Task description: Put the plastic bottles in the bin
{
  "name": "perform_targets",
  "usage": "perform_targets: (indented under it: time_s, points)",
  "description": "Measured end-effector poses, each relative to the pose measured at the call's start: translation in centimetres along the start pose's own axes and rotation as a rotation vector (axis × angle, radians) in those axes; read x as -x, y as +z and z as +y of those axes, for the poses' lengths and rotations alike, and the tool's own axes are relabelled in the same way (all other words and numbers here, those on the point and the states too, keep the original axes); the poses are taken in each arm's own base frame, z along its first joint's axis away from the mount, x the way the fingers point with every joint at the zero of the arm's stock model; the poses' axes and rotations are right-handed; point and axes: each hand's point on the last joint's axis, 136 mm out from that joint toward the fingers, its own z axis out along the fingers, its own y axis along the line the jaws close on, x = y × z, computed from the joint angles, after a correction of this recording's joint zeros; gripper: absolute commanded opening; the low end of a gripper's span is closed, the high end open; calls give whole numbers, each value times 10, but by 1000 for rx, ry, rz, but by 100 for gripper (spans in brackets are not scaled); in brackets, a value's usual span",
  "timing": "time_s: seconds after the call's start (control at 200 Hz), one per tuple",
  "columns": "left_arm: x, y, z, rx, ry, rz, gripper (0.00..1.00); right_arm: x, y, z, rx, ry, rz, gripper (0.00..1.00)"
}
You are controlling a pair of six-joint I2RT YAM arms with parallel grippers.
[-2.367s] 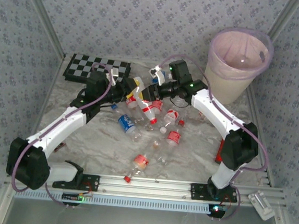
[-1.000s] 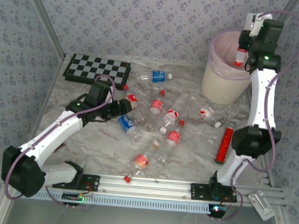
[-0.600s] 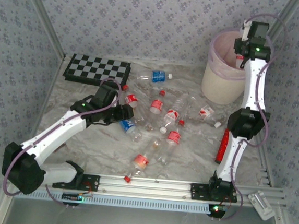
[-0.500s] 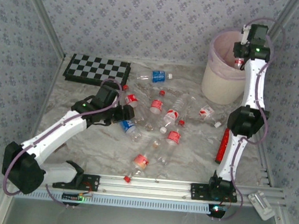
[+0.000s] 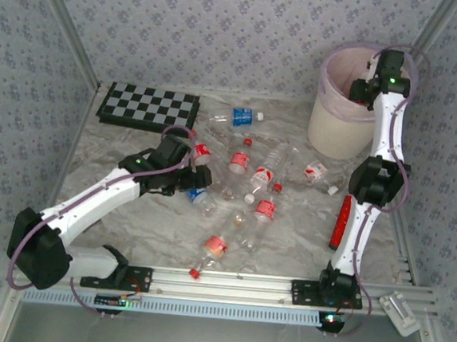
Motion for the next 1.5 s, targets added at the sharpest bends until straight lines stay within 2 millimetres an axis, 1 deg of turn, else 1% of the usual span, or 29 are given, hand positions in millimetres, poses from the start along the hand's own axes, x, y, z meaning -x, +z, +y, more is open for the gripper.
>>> perform_targets:
  time_s: [0.035, 0.05, 0.1, 0.175, 0.3, 0.375, 0.435, 0.5, 0.565, 0.58, 0.64, 0.655, 0.705, 0.72, 0.785, 0.825, 0.89, 0.965, 1.02, 1.135, 1.249, 1.339, 1.504]
  points:
    - [-1, 2, 0, 2, -1, 4, 100, 0, 0, 0, 1, 7, 0, 73]
    - [-2, 2, 0, 3, 0, 6, 100, 0, 0, 0, 2, 12, 0, 76]
    - [-4, 5, 0, 8, -4, 12, 100, 0, -1, 0, 7, 18, 0, 81]
    - [-9, 8, 0, 16, -8, 23, 100, 1, -3, -2, 12, 33, -5, 99]
    - [-14, 9, -2, 28, -14, 19, 100, 10, -18, -5, 15, 53, -31, 100]
    - [-19, 10, -3, 35, -25, 20, 100, 19, -35, -5, 17, 56, -65, 100]
    - [-25, 13, -1, 47, -42, 27, 100, 29, -55, -6, 16, 60, -102, 100]
    - [-36, 19, 6, 69, -64, 45, 100, 42, -81, -4, 18, 58, -152, 100]
    - [-46, 26, 14, 94, -88, 59, 100, 55, -113, -2, 21, 56, -211, 100]
    - [-48, 28, 16, 100, -94, 62, 100, 59, -123, 0, 23, 54, -229, 100]
    - [-55, 33, 21, 116, -115, 69, 100, 67, -152, 4, 33, 49, -282, 100]
    - [-56, 35, 22, 119, -120, 71, 100, 70, -163, 5, 38, 48, -300, 100]
    - [-59, 39, 22, 126, -133, 70, 100, 74, -186, 10, 54, 48, -338, 100]
    - [-59, 40, 22, 126, -137, 68, 100, 75, -197, 13, 62, 46, -354, 100]
    - [-60, 45, 19, 124, -156, 61, 100, 73, -225, 21, 91, 41, -390, 100]
    - [-59, 49, 16, 120, -169, 55, 100, 70, -243, 28, 115, 36, -411, 100]
    - [-59, 54, 14, 123, -191, 43, 100, 63, -267, 39, 153, 26, -434, 100]
    - [-59, 60, 13, 122, -213, 36, 100, 50, -286, 52, 205, 14, -443, 100]
    - [-60, 65, 13, 124, -229, 36, 100, 35, -295, 64, 261, 9, -435, 100]
    - [-63, 74, 18, 133, -255, 31, 100, -5, -301, 83, 379, 18, -387, 100]
    - [-65, 80, 21, 147, -274, 35, 91, -40, -299, 101, 495, 45, -337, 100]
    - [-66, 86, 22, 152, -291, 39, 85, -56, -303, 113, 579, 56, -320, 100]
    - [-70, 97, 24, 163, -305, 58, 75, -74, -314, 131, 698, 58, -312, 100]
